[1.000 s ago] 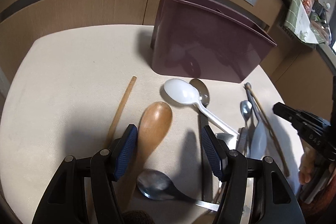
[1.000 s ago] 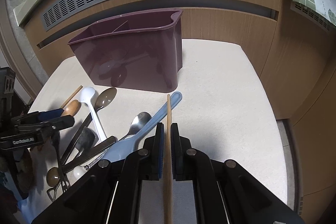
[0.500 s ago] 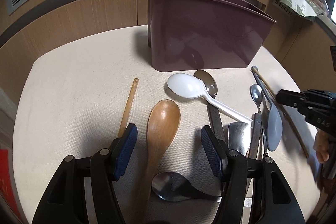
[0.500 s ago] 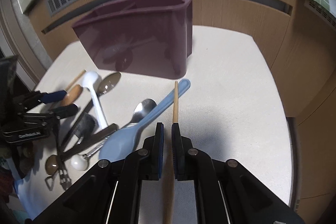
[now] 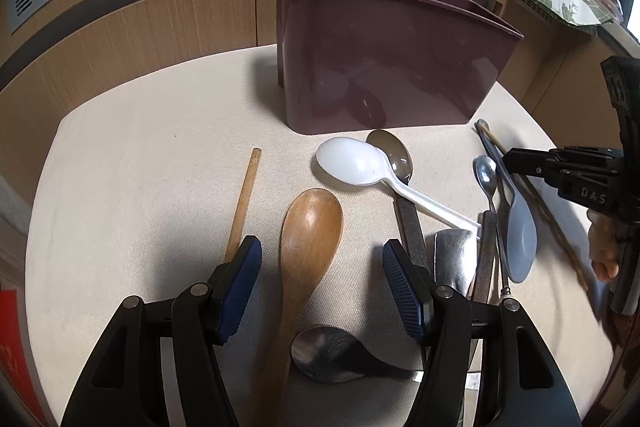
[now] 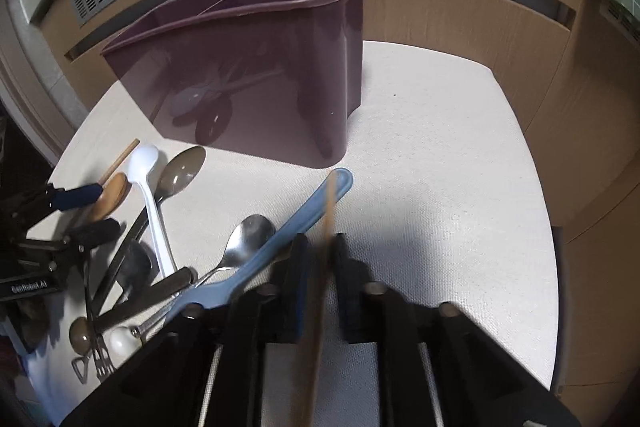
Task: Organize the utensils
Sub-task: 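Grasp the wooden spoon with the left tool while the right tool holds the chopstick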
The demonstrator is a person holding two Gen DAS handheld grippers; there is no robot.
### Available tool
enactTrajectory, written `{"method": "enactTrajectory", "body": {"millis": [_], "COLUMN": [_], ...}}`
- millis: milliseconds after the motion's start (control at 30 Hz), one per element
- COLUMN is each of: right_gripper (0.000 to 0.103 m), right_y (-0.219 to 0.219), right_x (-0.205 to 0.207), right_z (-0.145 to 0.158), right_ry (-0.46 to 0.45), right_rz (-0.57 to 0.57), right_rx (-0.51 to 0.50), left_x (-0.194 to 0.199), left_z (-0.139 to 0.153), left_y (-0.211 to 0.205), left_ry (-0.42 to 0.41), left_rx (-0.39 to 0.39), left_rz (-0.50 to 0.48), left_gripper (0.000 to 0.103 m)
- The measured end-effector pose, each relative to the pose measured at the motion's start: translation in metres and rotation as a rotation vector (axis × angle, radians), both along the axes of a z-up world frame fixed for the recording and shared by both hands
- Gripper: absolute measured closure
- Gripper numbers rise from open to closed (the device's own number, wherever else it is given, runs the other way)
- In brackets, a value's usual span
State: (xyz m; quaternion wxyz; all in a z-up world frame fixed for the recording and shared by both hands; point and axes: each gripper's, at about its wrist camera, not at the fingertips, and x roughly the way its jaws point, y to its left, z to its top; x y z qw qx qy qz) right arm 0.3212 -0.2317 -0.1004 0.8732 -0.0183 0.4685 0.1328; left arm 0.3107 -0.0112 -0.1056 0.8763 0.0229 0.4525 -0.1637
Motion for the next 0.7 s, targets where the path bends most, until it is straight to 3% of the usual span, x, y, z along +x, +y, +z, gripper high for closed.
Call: {"method": "enactTrajectory", "body": {"millis": [133, 267, 400, 533, 700], "right_gripper": [0.098, 0.098, 0.098, 0.098, 0.098], "right_y": [0.004, 0.006, 0.008, -0.004, -0.017], "right_x": [-0.016, -0.037, -0.053, -0.072, -0.092], "right_z": [0.013, 0.032, 0.047, 0.064, 0.081], "right_ry": [-0.059, -0.141, -0.192, -0.231, -0.287], "right_rz": [-0.011, -0.018, -0.022, -0.034, -0.054], "right_rx": [0.036, 0.038, 0.034, 0.051, 0.073], "left_x": [0.0, 0.005, 0.014, -0.002, -0.047], "left_z": [0.0, 0.001, 0.004, 0.016, 0.056], "left_y": [0.002, -0.008, -0.008, 0.005, 0.02], "left_ry": [-0.002, -0.024, -0.009, 0.005, -0.132], "left_rx": [-0.011, 0.077, 0.067, -0.037, -0.18], "left_rz": [-0.009, 0.0, 0.016, 0.061, 0.097], "left_gripper": [0.041, 0.049, 0.071, 0.071, 0.071]}}
